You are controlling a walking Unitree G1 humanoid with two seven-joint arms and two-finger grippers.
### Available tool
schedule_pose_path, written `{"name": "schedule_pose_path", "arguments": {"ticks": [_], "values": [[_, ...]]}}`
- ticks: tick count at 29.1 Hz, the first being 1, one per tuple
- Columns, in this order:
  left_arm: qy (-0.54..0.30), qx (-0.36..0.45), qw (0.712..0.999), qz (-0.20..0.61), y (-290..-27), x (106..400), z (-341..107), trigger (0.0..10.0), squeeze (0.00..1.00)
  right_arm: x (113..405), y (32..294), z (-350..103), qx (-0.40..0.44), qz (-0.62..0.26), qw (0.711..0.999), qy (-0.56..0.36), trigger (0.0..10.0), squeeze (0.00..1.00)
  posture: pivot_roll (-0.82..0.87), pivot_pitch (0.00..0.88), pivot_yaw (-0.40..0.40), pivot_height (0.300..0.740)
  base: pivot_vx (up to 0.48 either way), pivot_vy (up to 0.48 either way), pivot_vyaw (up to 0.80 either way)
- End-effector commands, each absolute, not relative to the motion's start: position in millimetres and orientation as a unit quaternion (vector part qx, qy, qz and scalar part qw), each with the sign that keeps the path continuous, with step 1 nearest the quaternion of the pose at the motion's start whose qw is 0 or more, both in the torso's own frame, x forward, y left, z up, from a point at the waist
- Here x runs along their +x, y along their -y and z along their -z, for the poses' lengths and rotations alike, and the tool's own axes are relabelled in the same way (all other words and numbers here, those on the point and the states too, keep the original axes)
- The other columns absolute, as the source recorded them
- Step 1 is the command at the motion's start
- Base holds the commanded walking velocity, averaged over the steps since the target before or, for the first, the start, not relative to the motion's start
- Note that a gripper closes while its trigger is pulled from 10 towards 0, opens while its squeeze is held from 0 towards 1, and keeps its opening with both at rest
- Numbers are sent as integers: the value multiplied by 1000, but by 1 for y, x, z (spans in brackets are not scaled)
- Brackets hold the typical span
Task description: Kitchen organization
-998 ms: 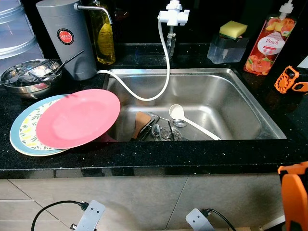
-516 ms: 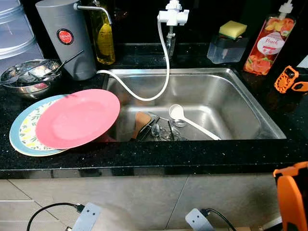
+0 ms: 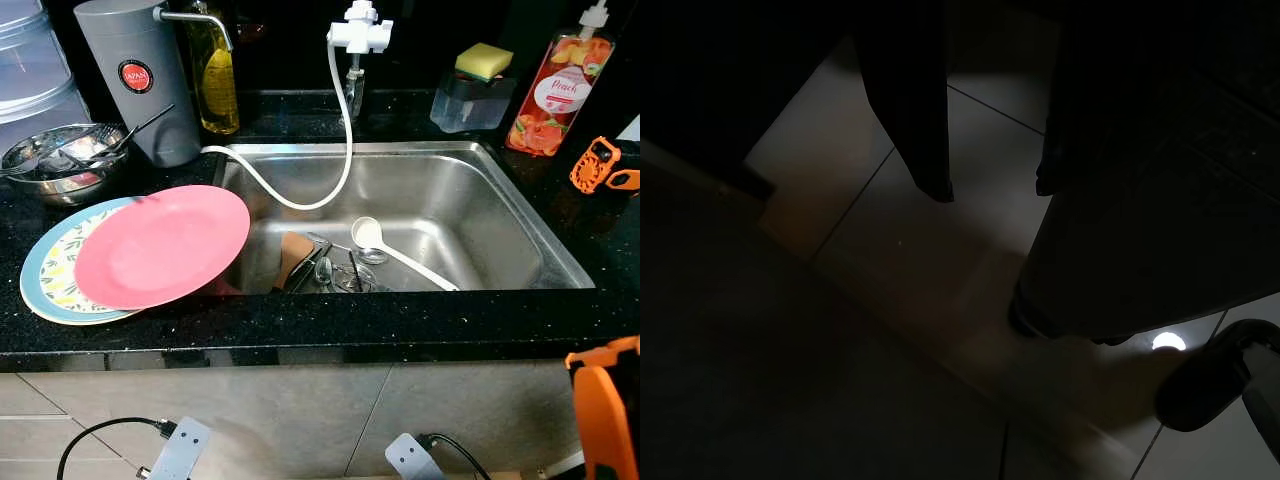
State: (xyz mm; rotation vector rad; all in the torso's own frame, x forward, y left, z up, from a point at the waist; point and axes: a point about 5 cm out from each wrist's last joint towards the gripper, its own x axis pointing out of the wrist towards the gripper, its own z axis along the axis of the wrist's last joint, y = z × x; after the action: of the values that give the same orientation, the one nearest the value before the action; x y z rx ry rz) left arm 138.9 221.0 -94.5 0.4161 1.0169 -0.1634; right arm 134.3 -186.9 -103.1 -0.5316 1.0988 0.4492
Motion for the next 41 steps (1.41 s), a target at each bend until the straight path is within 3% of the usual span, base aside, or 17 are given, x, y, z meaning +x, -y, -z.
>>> {"name": "schedule_pose_path", "arguments": {"ticks": [1, 22, 41], "values": [[-486, 198, 847, 83, -216, 138, 96, 10000, 0, 131, 184, 105, -242, -212, 793, -518, 10000, 0, 149, 0, -4, 740, 0, 0, 0], [-492, 200, 844, 78, -230, 130, 95, 10000, 0, 128, 188, 105, -243, -208, 790, -523, 10000, 0, 140, 0, -5, 740, 0, 0, 0], [-487, 193, 848, 87, -213, 134, 98, 10000, 0, 129, 186, 105, -244, -214, 791, -519, 10000, 0, 141, 0, -11, 740, 0, 0, 0]]}}
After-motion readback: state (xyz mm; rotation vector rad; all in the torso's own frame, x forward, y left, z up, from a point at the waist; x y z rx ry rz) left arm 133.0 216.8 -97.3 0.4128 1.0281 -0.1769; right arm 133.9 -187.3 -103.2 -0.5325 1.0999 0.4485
